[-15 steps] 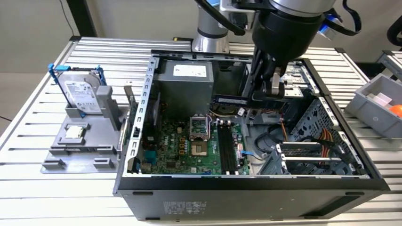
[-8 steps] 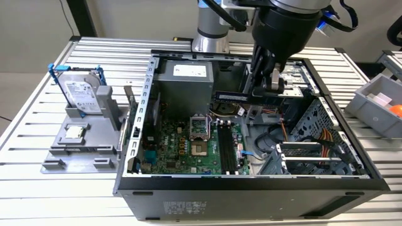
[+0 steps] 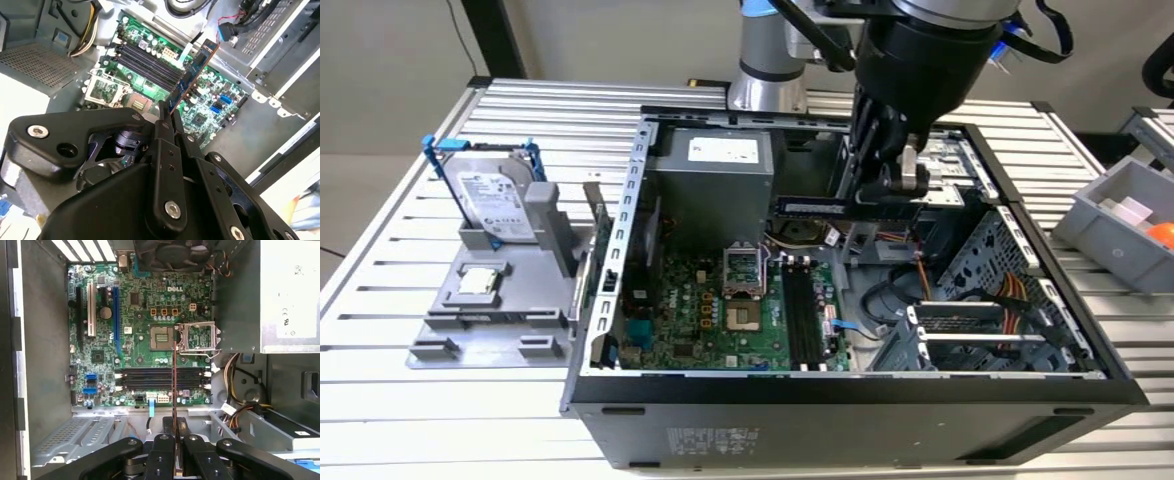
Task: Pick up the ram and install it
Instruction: 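Insert the ram into the slot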
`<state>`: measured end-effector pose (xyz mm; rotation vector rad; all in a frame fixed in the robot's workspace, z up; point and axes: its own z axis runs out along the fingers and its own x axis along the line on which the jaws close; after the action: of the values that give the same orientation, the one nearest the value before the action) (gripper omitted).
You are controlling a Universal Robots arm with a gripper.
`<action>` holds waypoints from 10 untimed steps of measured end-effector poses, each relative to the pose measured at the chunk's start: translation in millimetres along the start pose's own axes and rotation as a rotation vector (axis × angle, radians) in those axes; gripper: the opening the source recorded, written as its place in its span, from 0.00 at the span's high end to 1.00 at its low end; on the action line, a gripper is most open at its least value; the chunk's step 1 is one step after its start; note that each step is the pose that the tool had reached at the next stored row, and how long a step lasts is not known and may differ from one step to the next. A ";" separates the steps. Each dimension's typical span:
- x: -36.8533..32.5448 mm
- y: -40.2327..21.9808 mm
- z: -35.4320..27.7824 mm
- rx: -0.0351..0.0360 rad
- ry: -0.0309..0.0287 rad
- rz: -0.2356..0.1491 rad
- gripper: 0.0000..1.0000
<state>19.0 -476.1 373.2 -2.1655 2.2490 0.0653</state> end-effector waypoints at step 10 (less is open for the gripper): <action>-10.5 -2.1 1.4 0.0001 0.0000 0.005 1.00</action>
<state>21.5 -465.7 372.2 -2.1595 2.2549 0.0653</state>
